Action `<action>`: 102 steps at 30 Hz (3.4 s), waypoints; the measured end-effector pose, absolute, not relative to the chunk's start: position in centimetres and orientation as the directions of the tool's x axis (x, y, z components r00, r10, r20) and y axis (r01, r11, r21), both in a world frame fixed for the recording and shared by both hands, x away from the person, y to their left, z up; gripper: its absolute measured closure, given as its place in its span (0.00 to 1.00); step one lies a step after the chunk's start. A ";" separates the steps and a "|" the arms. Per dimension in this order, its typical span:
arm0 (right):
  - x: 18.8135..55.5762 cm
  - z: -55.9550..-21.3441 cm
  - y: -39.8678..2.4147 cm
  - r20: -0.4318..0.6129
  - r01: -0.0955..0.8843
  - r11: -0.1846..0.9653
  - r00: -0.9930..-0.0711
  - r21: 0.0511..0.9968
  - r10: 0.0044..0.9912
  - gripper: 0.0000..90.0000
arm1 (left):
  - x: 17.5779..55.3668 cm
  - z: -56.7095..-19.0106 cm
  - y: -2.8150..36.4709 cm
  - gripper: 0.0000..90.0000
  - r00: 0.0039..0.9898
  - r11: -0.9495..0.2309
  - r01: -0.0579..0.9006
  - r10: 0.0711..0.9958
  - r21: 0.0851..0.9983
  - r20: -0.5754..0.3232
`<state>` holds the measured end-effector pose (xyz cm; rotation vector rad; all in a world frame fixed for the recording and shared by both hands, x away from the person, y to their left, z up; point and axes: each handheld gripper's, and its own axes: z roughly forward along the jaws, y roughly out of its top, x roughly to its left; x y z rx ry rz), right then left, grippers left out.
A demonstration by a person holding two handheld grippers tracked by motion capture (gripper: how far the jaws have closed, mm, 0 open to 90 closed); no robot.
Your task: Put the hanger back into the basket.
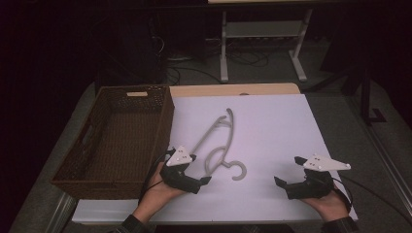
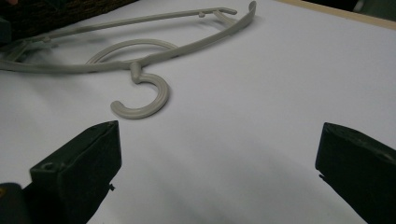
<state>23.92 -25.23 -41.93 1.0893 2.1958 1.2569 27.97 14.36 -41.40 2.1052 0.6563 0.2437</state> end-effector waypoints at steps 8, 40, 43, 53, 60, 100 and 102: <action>24.0 -41.9 -25.3 0.050 0.437 0.297 -0.625 0.849 0.779 0.00 | 28.1 -41.7 14.2 0.16 0.837 -0.486 0.385 0.542 0.784 -0.076; 24.6 -41.7 -24.7 0.049 0.422 0.302 -0.645 0.855 0.762 0.00 | 28.6 -44.1 12.9 0.83 0.821 -0.623 0.486 0.565 0.613 -0.077; 24.6 -41.7 -24.8 0.050 0.423 0.302 -0.645 0.855 0.763 0.00 | 28.8 -44.1 12.9 0.88 0.823 -0.626 0.490 0.562 0.607 -0.086; 24.7 -41.7 -24.8 0.051 0.424 0.295 -0.638 0.856 0.768 0.00 | 29.4 -44.0 12.0 0.91 0.800 -0.594 0.536 0.584 0.600 -0.137; 24.7 -41.7 -24.8 0.051 0.424 0.294 -0.638 0.856 0.768 0.00 | 30.3 -43.5 9.9 0.91 0.814 -0.595 0.511 0.566 0.620 -0.129; 24.8 -41.8 -24.7 0.055 0.431 0.301 -0.641 0.851 0.765 0.00 | 35.1 -41.6 10.6 0.99 0.753 -0.524 0.516 0.654 0.678 -0.068; 24.8 -41.8 -24.6 0.055 0.433 0.302 -0.642 0.850 0.765 0.00 | 35.3 -42.0 10.8 0.99 0.748 -0.531 0.524 0.661 0.666 -0.060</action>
